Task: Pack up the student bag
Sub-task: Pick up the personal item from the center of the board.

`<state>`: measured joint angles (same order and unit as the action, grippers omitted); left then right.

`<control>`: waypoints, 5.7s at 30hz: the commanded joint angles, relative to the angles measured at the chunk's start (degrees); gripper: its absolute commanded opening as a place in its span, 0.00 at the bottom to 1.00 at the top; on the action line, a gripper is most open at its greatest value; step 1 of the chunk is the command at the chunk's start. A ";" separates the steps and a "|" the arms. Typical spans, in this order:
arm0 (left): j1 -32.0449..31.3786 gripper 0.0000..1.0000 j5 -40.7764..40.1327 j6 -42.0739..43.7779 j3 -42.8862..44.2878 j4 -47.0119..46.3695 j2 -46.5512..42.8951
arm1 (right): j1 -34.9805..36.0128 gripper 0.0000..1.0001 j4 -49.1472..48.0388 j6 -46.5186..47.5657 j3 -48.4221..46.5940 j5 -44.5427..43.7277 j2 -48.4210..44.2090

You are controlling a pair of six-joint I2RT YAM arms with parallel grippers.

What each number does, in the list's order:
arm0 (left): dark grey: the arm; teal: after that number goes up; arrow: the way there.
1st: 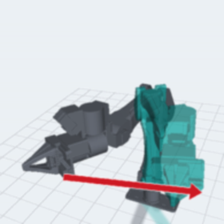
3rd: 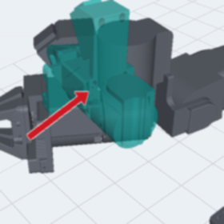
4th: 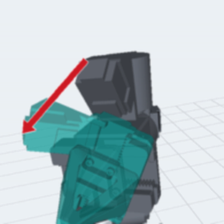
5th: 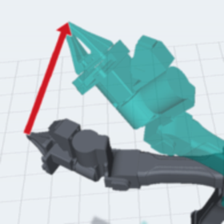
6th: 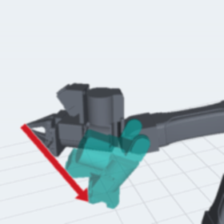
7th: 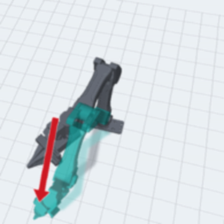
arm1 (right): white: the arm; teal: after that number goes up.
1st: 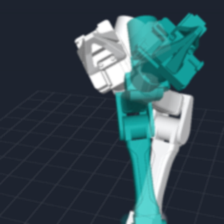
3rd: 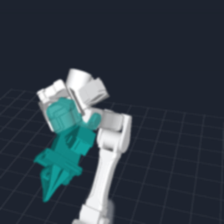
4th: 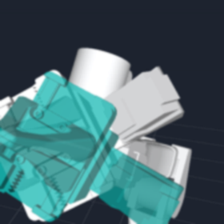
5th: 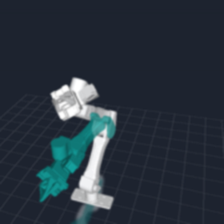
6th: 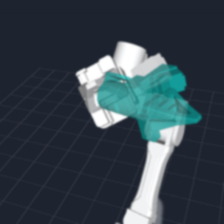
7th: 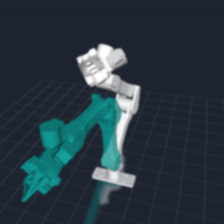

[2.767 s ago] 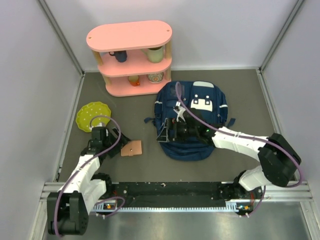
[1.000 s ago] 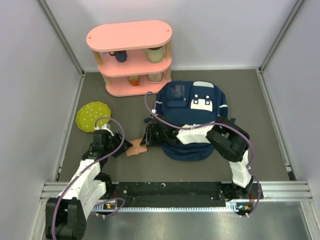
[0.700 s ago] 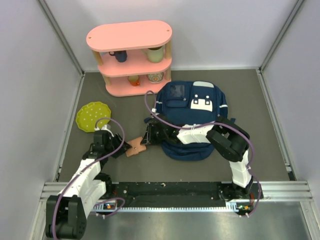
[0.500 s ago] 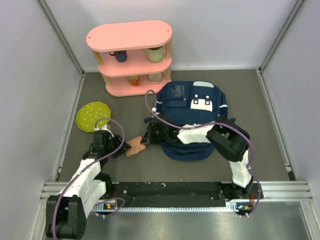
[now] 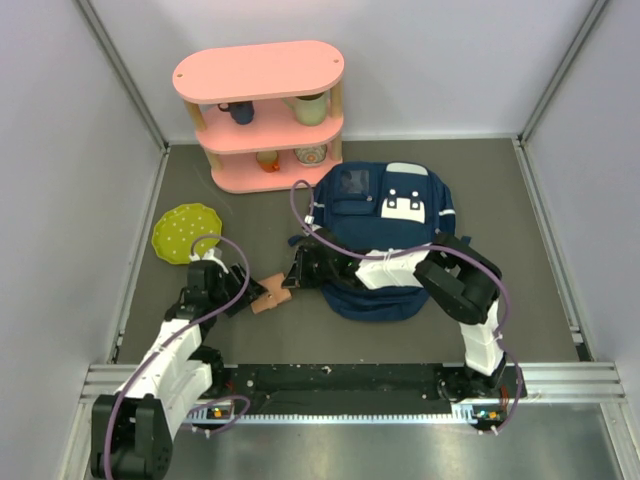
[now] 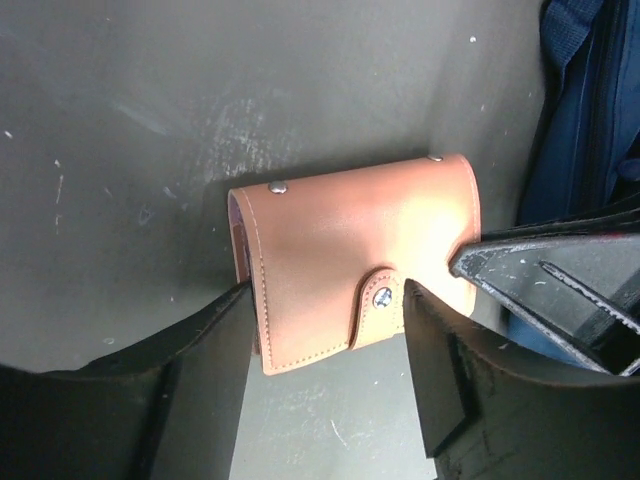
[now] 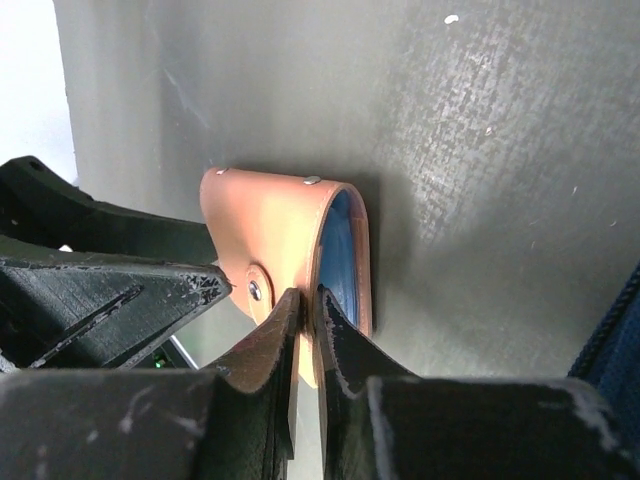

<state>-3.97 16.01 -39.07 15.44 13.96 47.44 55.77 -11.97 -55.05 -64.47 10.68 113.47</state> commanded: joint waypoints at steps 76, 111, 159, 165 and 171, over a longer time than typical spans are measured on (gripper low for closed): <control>-13.43 0.98 38.65 -41.87 10.31 -109.48 36.13 | -14.72 0.00 3.10 6.18 24.91 10.24 -64.69; -19.50 0.02 44.11 -42.76 13.74 -109.58 33.68 | -17.01 0.00 3.69 7.32 26.24 9.37 -63.28; -33.30 0.00 0.42 -29.22 6.45 -58.94 5.03 | -14.55 0.80 -40.24 -6.82 32.30 7.87 -48.79; -33.47 0.00 0.34 -30.37 5.48 -60.80 4.42 | -14.46 0.77 -42.18 -7.36 33.44 7.26 -48.08; -33.47 0.00 2.09 -30.45 5.74 -62.12 5.12 | -14.55 0.51 -42.70 -7.00 33.53 7.86 -47.90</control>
<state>-37.23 16.12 -69.12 20.99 -42.13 52.56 40.77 -49.39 -62.26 -29.36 17.76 65.54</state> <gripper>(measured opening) 0.125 0.568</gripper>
